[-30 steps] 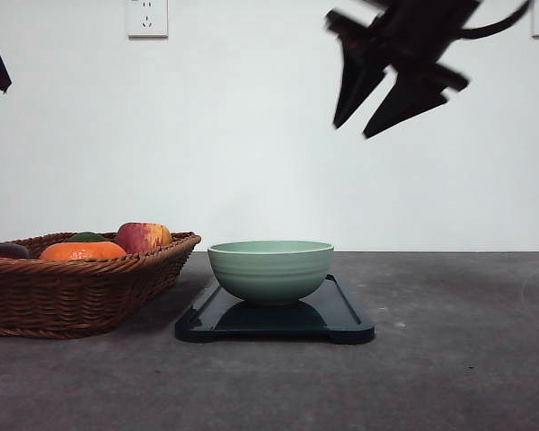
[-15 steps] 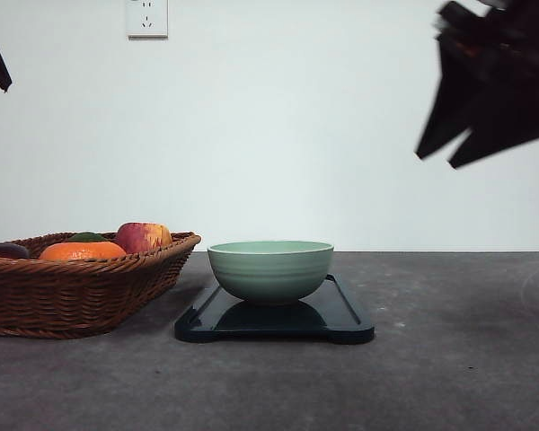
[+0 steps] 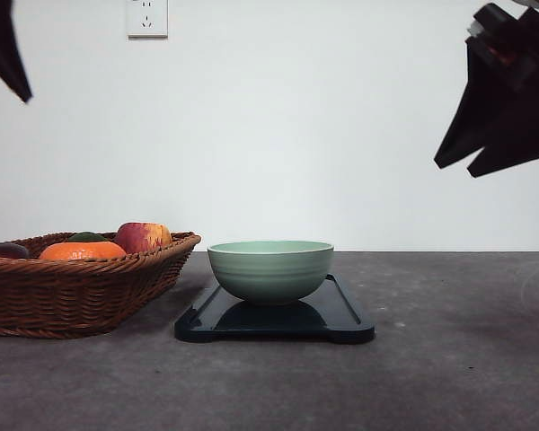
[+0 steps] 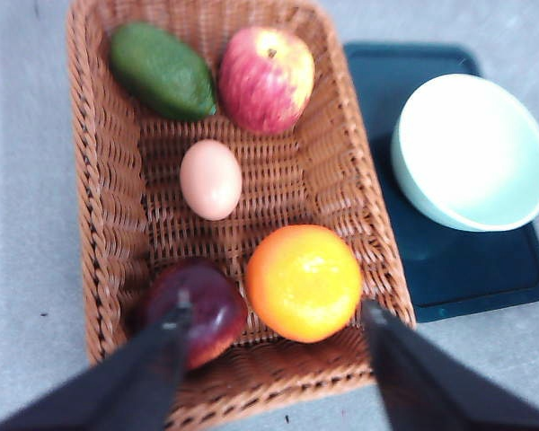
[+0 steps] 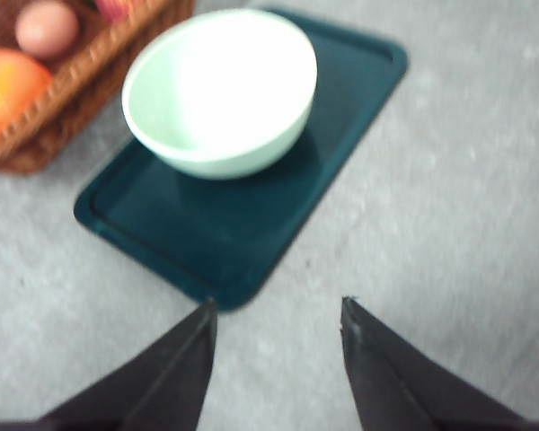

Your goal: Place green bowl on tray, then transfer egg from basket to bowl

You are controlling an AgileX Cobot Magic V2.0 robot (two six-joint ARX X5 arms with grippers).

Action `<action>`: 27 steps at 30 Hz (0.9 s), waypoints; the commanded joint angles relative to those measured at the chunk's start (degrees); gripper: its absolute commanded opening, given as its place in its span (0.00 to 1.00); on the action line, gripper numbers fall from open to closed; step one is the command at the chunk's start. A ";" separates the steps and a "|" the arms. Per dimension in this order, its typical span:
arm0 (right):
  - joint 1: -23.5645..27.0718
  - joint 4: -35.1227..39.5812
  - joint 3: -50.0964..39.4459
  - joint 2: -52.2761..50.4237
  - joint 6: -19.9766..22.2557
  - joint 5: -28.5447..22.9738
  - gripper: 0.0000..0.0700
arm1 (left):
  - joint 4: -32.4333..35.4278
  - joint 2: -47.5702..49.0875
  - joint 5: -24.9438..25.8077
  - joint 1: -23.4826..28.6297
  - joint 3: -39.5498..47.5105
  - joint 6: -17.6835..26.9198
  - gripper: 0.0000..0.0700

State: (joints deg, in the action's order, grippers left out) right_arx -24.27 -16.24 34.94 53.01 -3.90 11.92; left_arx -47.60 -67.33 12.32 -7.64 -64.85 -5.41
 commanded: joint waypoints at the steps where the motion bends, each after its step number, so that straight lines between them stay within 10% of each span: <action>1: -0.31 0.83 0.22 0.37 -0.68 0.04 0.39 | -1.12 -3.80 0.13 -0.04 -3.80 0.20 0.63; 27: -0.31 0.78 0.22 0.37 -1.68 0.04 0.39 | 7.17 -34.47 -8.11 -2.03 -16.42 0.22 0.62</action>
State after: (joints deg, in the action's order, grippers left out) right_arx -24.27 -15.99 34.94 53.01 -4.95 11.92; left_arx -40.83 -100.60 4.65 -9.52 -79.99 -5.39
